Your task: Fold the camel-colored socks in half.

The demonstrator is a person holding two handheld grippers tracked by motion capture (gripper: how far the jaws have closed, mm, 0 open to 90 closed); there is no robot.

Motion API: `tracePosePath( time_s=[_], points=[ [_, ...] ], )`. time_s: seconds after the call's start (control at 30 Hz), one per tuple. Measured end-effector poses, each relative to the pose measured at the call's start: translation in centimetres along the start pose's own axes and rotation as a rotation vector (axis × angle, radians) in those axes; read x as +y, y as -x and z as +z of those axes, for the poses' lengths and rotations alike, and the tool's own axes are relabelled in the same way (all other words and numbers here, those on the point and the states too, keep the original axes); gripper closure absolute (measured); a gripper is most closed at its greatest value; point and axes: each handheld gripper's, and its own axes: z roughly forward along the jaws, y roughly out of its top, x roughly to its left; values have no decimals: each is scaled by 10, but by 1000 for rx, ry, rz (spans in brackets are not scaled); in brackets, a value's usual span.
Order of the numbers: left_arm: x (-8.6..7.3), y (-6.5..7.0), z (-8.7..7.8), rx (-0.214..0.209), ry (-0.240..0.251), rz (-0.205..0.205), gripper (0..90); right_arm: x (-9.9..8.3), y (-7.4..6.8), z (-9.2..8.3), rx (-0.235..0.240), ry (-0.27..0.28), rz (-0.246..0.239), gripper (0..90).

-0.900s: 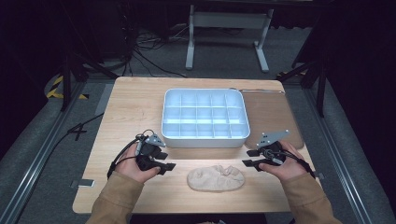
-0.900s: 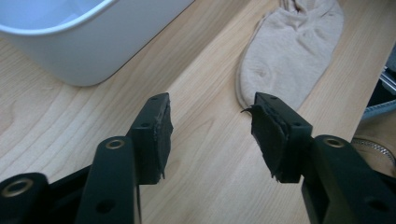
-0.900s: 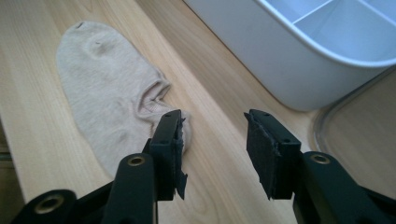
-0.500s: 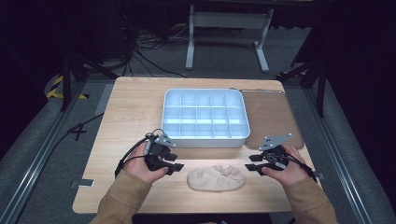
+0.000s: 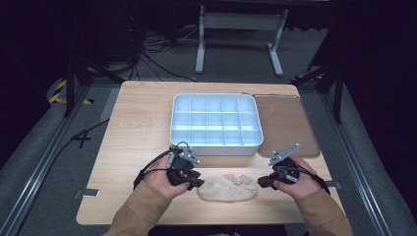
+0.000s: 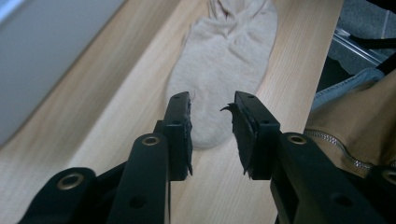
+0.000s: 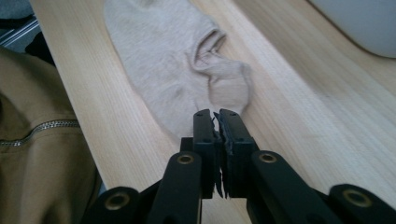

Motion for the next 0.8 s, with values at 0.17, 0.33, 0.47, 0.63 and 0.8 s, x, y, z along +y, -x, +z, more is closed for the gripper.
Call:
tracePosePath(
  time_s=[0.17, 0.33, 0.47, 0.63, 0.8],
  points=[
    [-1, -3, 15, -26, -52, -41, 698, 2, -6, 12, 21, -33, -21, 899],
    [-1, -3, 26, -12, -91, -31, 702, 2, -7, 20, 38, -54, -25, 898],
    [-2, -7, 35, 9, -115, -60, 671, 2, -9, 26, 44, -66, -28, 897],
    [-4, -10, 43, 17, -145, -81, 655, 1, -9, 32, 48, -78, -30, 889],
    [-4, -10, 48, 37, -163, -76, 661, 1, -9, 35, 37, -83, -28, 887]
  ],
)
